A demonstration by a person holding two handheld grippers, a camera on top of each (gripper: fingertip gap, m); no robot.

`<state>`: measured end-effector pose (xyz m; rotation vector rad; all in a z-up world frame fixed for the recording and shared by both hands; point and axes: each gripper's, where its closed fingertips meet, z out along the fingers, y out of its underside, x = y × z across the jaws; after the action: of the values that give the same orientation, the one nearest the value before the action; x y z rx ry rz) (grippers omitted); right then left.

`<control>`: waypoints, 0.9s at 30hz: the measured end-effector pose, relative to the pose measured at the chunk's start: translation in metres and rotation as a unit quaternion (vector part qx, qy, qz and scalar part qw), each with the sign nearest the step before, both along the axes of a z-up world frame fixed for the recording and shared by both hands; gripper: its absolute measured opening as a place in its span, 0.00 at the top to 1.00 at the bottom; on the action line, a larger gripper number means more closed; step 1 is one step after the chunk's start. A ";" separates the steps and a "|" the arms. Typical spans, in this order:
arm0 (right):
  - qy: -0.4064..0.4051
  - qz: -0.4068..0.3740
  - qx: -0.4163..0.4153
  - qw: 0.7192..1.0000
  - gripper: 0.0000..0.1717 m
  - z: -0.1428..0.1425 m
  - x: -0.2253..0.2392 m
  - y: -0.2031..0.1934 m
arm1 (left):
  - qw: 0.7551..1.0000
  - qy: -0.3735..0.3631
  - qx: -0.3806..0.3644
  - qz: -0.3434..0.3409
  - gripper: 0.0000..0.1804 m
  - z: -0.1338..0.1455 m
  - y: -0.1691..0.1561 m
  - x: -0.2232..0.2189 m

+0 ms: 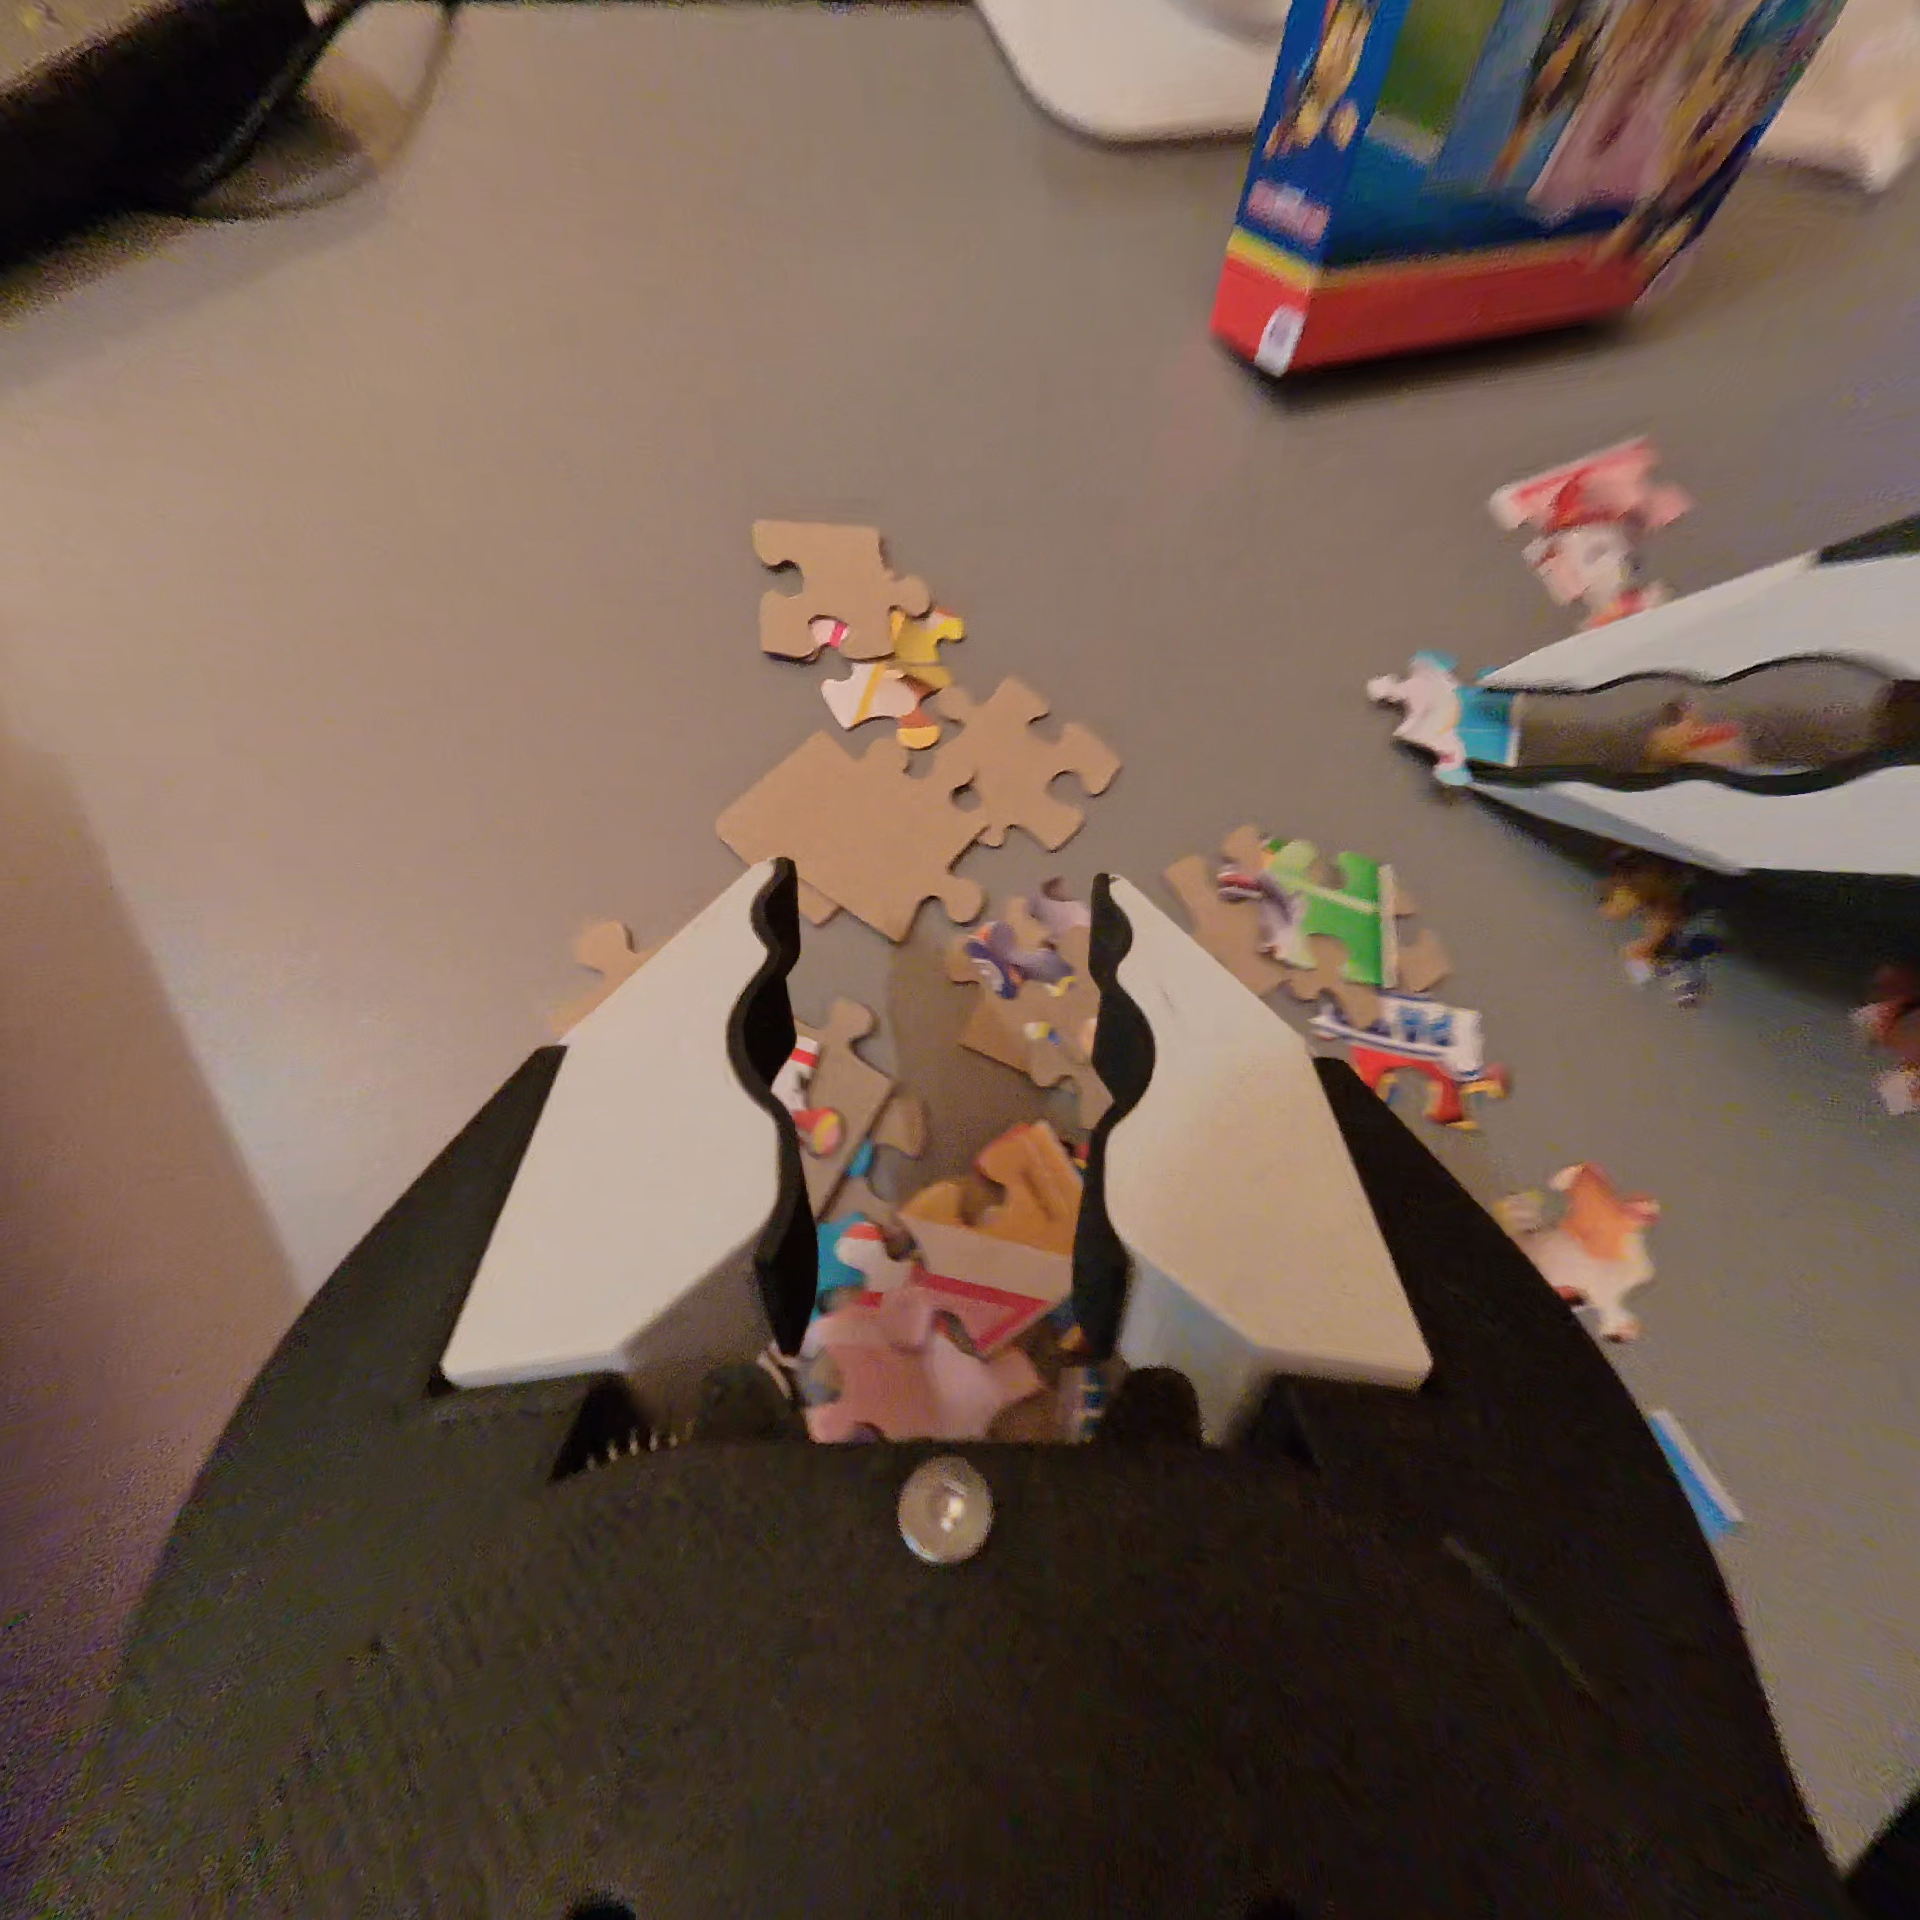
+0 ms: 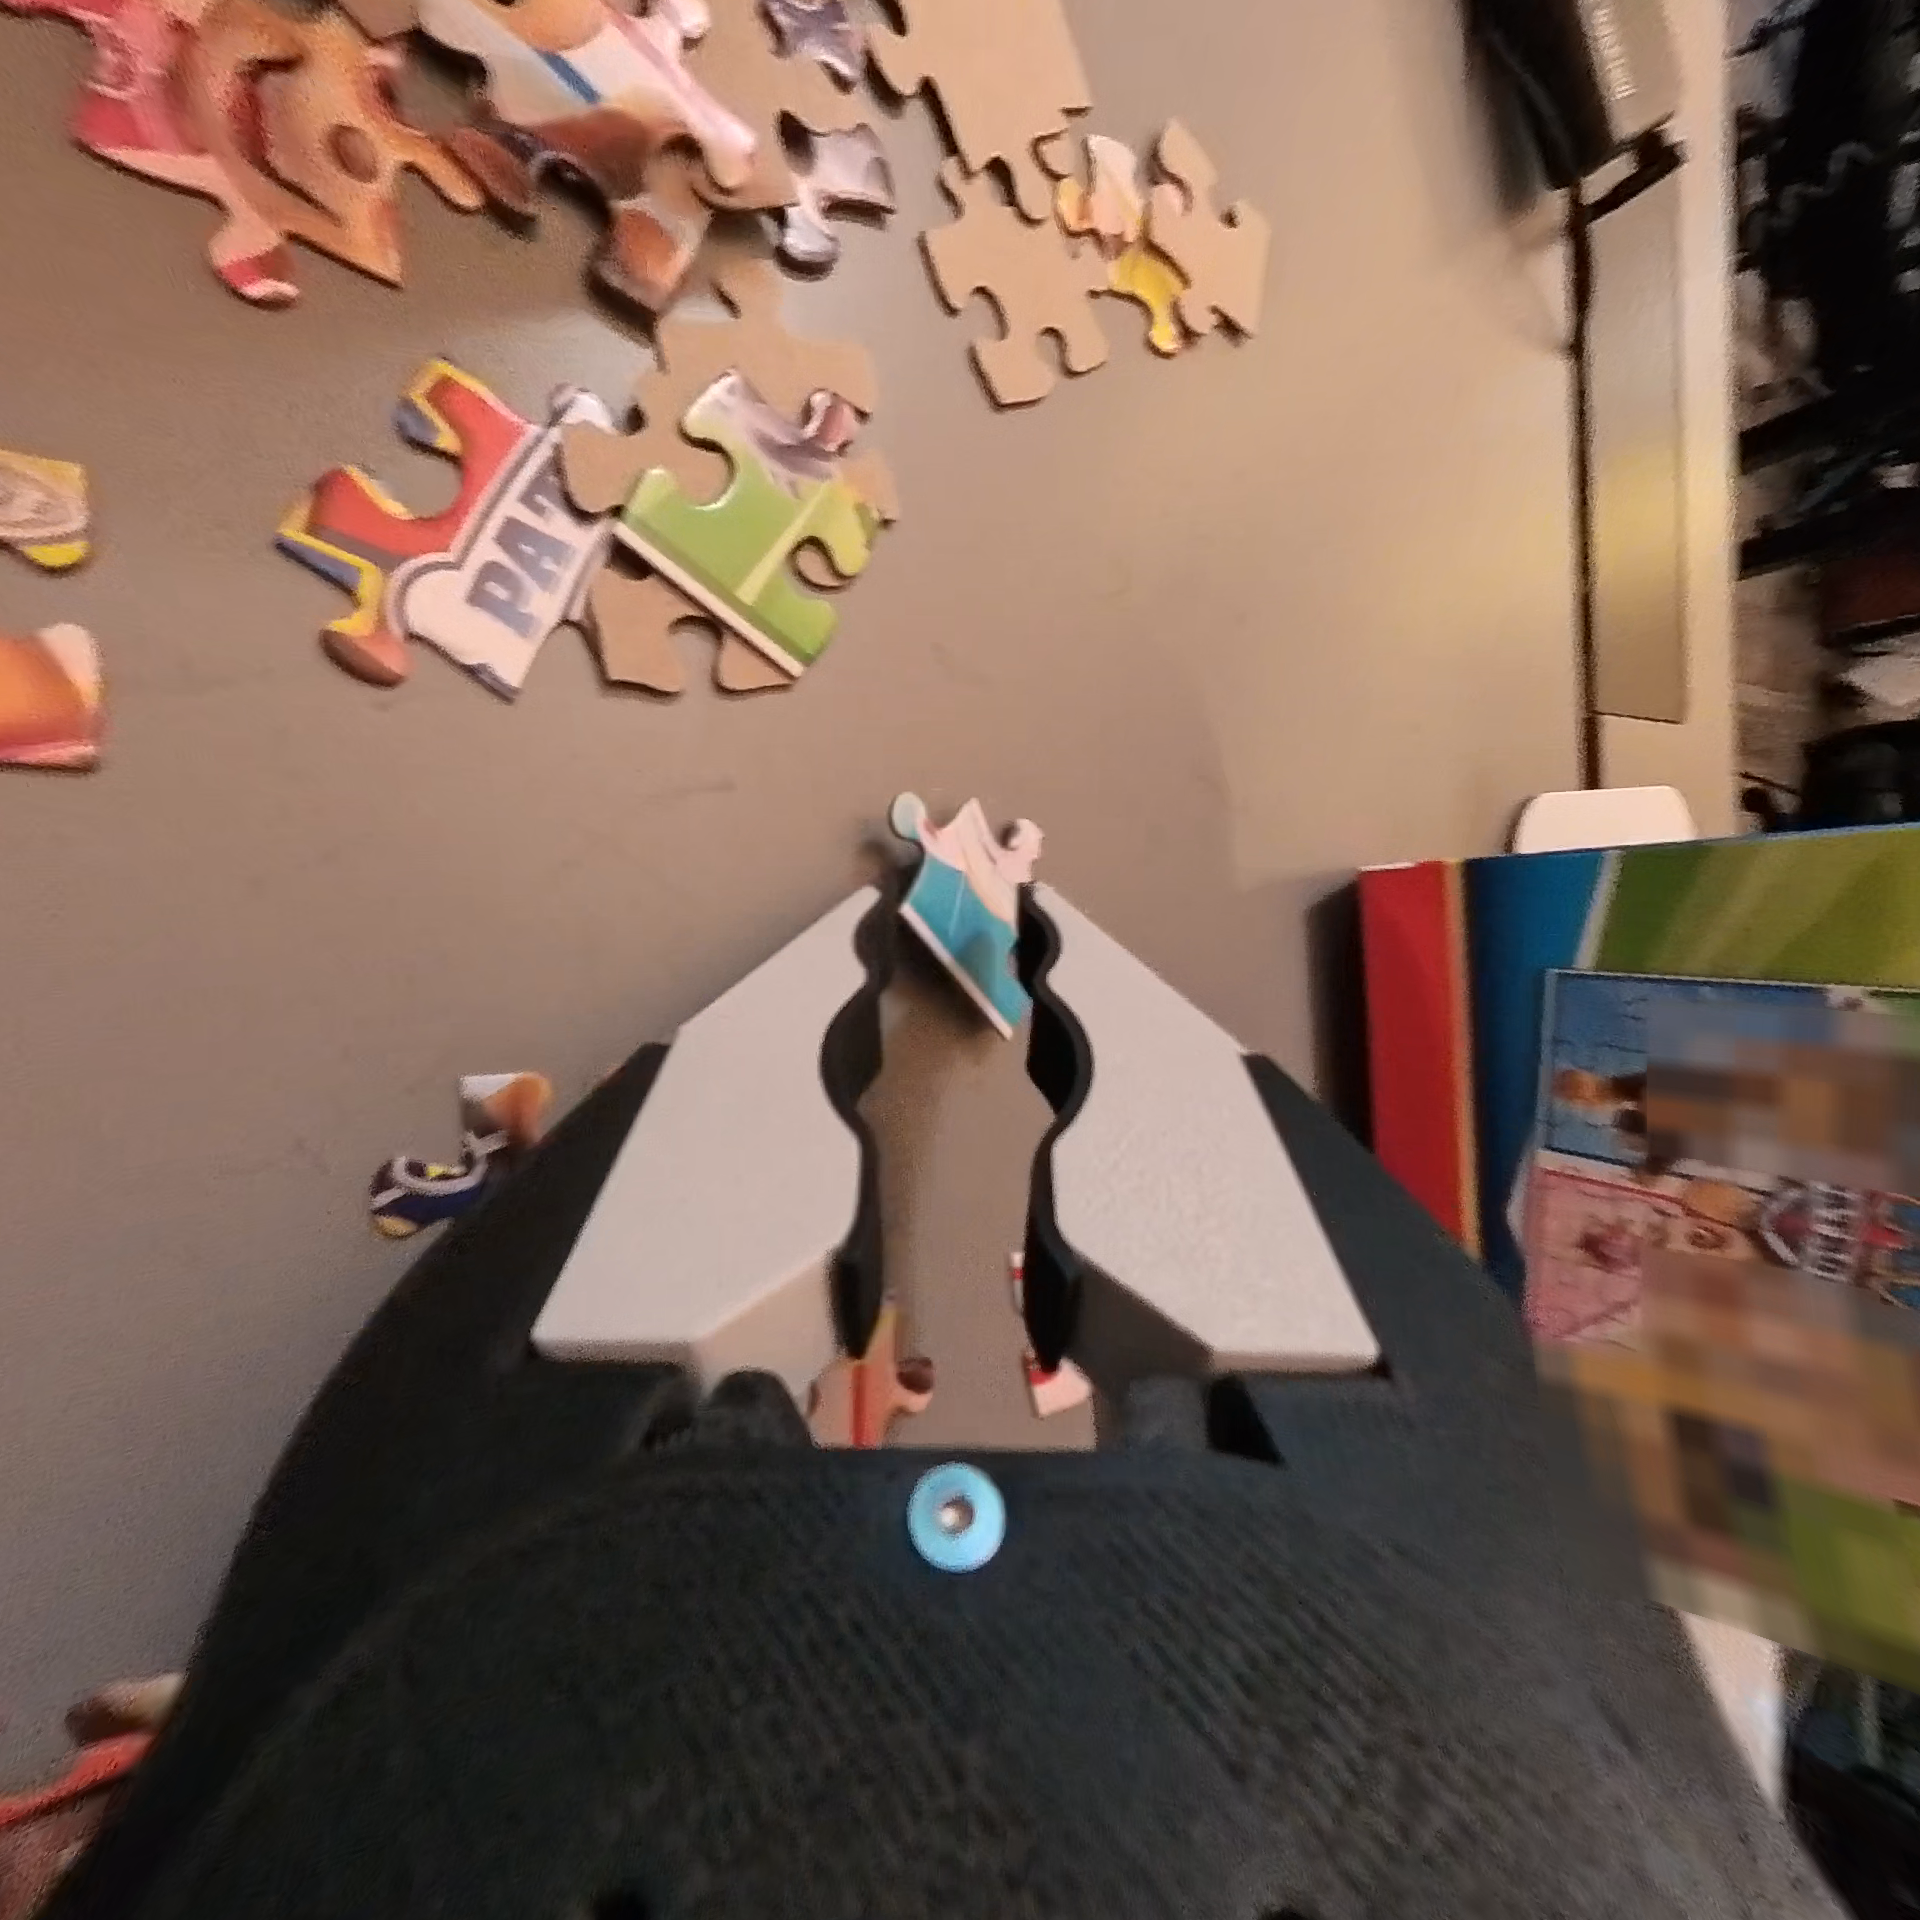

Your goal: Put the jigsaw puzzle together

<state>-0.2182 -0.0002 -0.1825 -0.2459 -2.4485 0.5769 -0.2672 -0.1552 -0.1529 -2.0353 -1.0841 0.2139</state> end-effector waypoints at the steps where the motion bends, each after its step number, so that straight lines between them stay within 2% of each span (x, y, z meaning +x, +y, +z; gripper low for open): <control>1: -0.015 0.004 -0.010 1.000 0.86 -0.001 0.004 -0.001 | 1.000 -0.001 -0.026 -0.013 0.69 -0.005 0.000 -0.005; 4: -0.043 0.003 -0.056 0.997 0.78 0.005 0.012 -0.001 | 0.996 -0.001 -0.073 -0.052 0.66 -0.014 0.006 -0.019; 8: -0.058 -0.012 -0.124 0.991 0.77 0.022 0.015 0.006 | 0.989 -0.020 -0.116 -0.090 0.64 -0.032 0.015 -0.024; 10: -0.056 -0.020 -0.142 0.988 0.77 0.027 0.014 0.011 | 0.983 -0.025 -0.154 -0.100 0.68 -0.042 0.014 -0.023; 12: -0.050 -0.025 -0.151 0.987 0.77 0.031 0.013 0.016 | 0.982 -0.021 -0.157 -0.105 0.79 -0.041 0.018 -0.022; 13: -0.046 -0.027 -0.154 0.987 0.77 0.033 0.012 0.017 | 0.982 -0.024 -0.155 -0.106 0.81 -0.041 0.019 -0.021; 17: -0.036 -0.026 -0.164 0.985 0.77 0.038 0.009 0.018 | 0.981 -0.027 -0.160 -0.109 0.81 -0.039 0.018 -0.017; 19: -0.032 -0.024 -0.168 0.985 0.78 0.042 0.008 0.017 | 0.985 -0.016 -0.138 -0.106 0.81 -0.029 0.021 -0.016; 22: -0.020 -0.017 -0.182 0.983 0.78 0.051 0.007 0.010 | 0.994 -0.002 -0.035 -0.103 0.81 0.004 0.035 -0.008; 24: -0.008 -0.006 -0.204 0.979 0.77 0.061 0.007 -0.001 | 0.988 -0.001 0.110 -0.113 0.81 0.043 0.054 0.003; 25: -0.001 0.001 -0.218 0.976 0.76 0.067 0.008 -0.008 | 0.972 -0.006 0.202 -0.122 0.81 0.068 0.063 0.011; 27: 0.021 0.017 -0.251 0.968 0.73 0.084 0.011 -0.025 | 0.909 -0.030 0.388 -0.147 0.81 0.118 0.071 0.029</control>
<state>-0.2075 -0.0249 -0.0986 -0.3876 -2.2319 1.2013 -0.2381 -0.0844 -0.0354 -1.4421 -0.7117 -0.3868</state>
